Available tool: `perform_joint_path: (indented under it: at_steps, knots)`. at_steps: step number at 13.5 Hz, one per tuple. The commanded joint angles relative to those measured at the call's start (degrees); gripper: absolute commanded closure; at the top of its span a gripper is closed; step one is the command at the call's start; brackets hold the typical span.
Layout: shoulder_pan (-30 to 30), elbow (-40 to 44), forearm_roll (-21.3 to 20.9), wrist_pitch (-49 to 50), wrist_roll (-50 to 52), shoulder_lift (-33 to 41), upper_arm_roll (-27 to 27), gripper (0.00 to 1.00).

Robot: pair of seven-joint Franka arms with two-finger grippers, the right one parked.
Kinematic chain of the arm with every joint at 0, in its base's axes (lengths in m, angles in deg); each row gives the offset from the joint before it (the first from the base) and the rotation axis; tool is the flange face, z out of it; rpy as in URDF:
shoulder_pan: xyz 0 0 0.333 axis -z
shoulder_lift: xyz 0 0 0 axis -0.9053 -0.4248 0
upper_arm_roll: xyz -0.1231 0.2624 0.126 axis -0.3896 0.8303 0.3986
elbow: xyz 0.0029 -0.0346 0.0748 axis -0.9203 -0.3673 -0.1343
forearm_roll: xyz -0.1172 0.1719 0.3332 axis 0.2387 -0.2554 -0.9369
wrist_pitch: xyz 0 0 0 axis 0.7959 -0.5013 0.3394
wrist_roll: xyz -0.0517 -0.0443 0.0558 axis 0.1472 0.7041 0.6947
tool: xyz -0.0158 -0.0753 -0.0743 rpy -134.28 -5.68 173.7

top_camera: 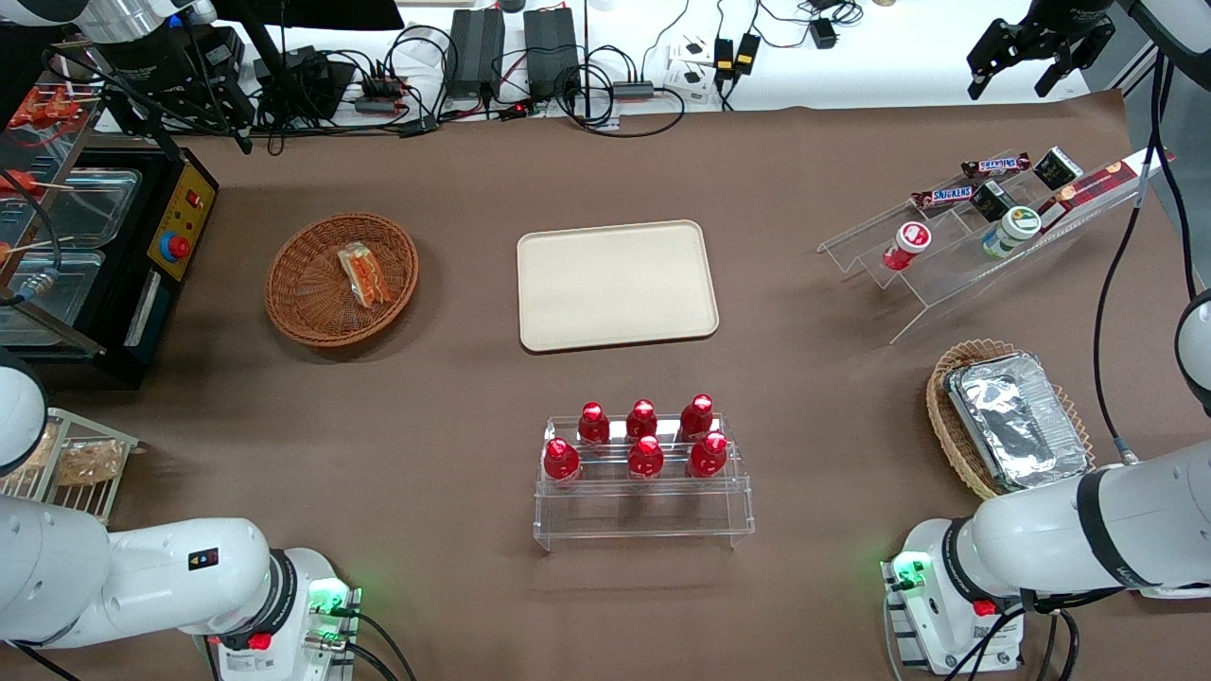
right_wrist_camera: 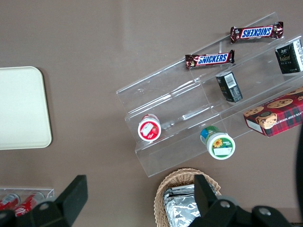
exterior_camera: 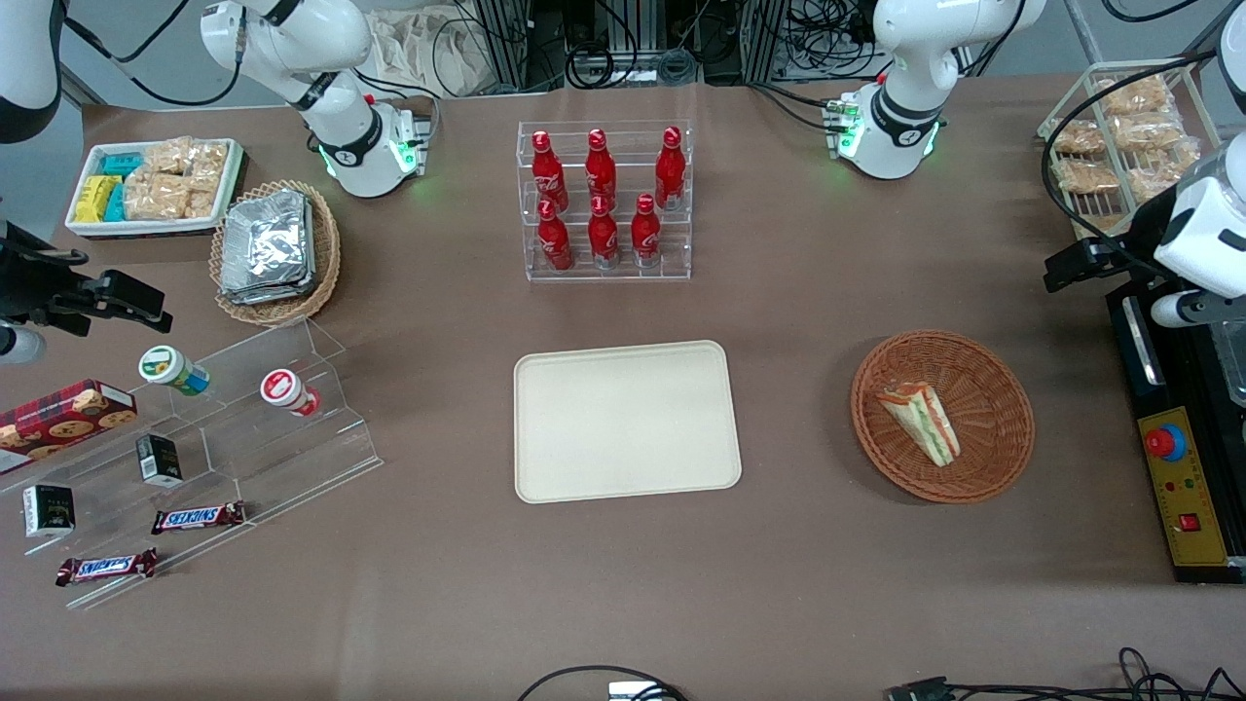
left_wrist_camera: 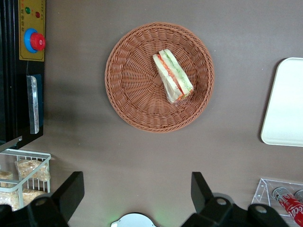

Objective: Place sandwich from basket to tray
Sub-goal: 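Move the left gripper down over the wrapped sandwich in the wicker basket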

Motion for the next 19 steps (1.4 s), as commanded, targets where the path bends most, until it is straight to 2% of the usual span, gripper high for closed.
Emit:
perform_joint_path:
  at_steps: [1,13,19]
  knots:
    - [-0.4,2.0,-0.1,0.5,-0.1,-1.0,-0.1,0.0]
    - [-0.5,2.3,-1.0,-0.4,0.2,-3.1,0.1,0.0]
    - [-2.0,4.5,-0.1,-0.5,10.1,-8.0,-0.1,0.0]
